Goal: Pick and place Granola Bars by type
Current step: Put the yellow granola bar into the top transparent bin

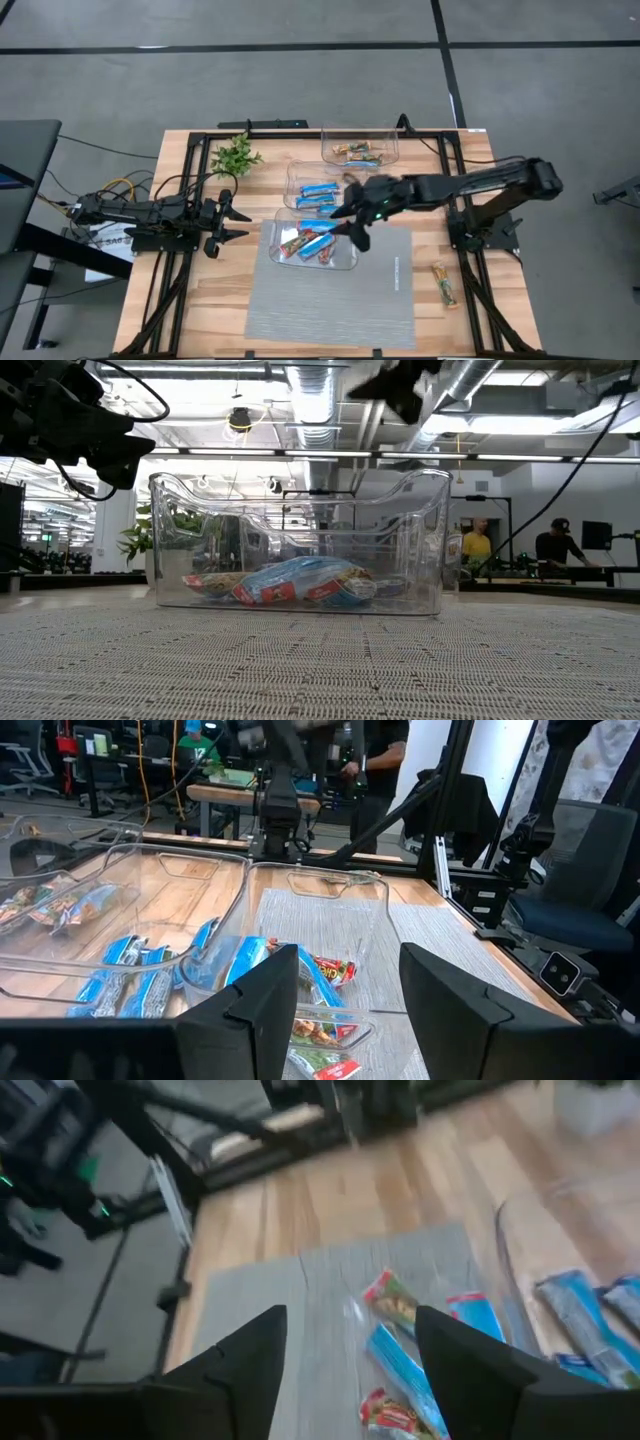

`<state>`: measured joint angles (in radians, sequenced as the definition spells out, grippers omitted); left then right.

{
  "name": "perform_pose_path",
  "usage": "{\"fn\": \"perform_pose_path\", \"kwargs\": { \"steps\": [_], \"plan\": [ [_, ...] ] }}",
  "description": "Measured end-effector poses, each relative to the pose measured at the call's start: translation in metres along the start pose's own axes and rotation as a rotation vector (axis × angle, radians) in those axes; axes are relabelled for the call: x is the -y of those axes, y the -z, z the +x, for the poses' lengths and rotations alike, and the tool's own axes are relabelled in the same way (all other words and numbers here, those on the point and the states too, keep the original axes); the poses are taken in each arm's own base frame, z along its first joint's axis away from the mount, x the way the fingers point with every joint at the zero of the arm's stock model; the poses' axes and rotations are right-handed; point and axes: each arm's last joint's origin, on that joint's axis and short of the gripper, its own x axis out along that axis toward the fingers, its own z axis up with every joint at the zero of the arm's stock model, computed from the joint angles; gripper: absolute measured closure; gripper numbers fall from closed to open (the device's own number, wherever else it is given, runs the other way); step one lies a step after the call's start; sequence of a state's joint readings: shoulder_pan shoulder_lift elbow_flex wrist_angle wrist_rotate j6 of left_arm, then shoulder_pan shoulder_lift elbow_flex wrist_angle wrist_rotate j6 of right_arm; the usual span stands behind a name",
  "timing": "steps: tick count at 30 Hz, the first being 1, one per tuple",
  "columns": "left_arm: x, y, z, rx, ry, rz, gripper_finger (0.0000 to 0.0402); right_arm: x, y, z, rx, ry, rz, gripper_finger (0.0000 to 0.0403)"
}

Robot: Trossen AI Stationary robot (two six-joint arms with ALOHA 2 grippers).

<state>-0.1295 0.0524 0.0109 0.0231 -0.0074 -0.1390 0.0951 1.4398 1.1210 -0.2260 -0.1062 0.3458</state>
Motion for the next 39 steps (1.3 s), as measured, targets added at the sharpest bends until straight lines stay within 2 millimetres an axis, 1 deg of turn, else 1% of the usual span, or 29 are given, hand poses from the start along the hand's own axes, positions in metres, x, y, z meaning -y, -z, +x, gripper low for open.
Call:
{"fn": "perform_pose_path", "kwargs": {
  "steps": [4, 8, 11, 15, 17, 20, 23, 26, 29, 32, 36, 39],
  "plan": [
    [0.0, 0.0, 0.0, 0.0, 0.0, 0.004, 0.0233, -0.006, -0.012, -0.03, 0.087, -0.027, 0.04, 0.0195],
    [0.0, 0.0, 0.0, 0.0, 0.0, 0.002, 0.0233, -0.01, -0.019, -0.052, 0.151, -0.051, 0.065, 0.0198],
    [0.0, 0.0, 0.0, 0.0, 0.0, 0.004, 0.0233, -0.011, -0.021, -0.062, 0.178, -0.06, 0.09, 0.0198],
    [0.0, 0.0, 0.0, 0.0, 0.0, 0.002, 0.0233, -0.012, -0.02, -0.065, 0.164, -0.067, 0.148, 0.0198],
    [0.0, 0.0, 0.0, 0.0, 0.0, 0.004, 0.0233, -0.013, -0.015, -0.064, 0.101, -0.091, 0.19, 0.0199],
    [0.0, 0.0, 0.0, 0.0, 0.0, 0.0, 0.0233, -0.018, -0.003, -0.064, -0.048, -0.174, 0.261, 0.02],
    [0.0, 0.0, 0.0, 0.0, 0.0, 0.004, 0.0233, -0.028, 0.01, -0.064, -0.225, -0.264, 0.352, 0.02],
    [0.0, 0.0, 0.0, 0.0, 0.0, 0.0, 0.0233, -0.039, 0.025, -0.066, -0.406, -0.308, 0.446, 0.0201],
    [0.0, 0.0, 0.0, 0.0, 0.0, 0.002, 0.0233, -0.049, 0.04, -0.07, -0.562, -0.284, 0.539, 0.0204],
    [0.0, 0.0, 0.0, 0.0, 0.0, 0.0, 0.0233, -0.059, 0.052, -0.073, -0.684, -0.243, 0.634, 0.0205],
    [0.0, 0.0, 0.0, 0.0, 0.0, 0.004, 0.0233, -0.071, 0.063, -0.078, -0.813, -0.209, 0.771, 0.0205],
    [0.0, 0.0, 0.0, 0.0, 0.0, 0.001, 0.0233, -0.076, 0.068, -0.081, -0.888, -0.17, 0.866, 0.0205]
  ]
}}
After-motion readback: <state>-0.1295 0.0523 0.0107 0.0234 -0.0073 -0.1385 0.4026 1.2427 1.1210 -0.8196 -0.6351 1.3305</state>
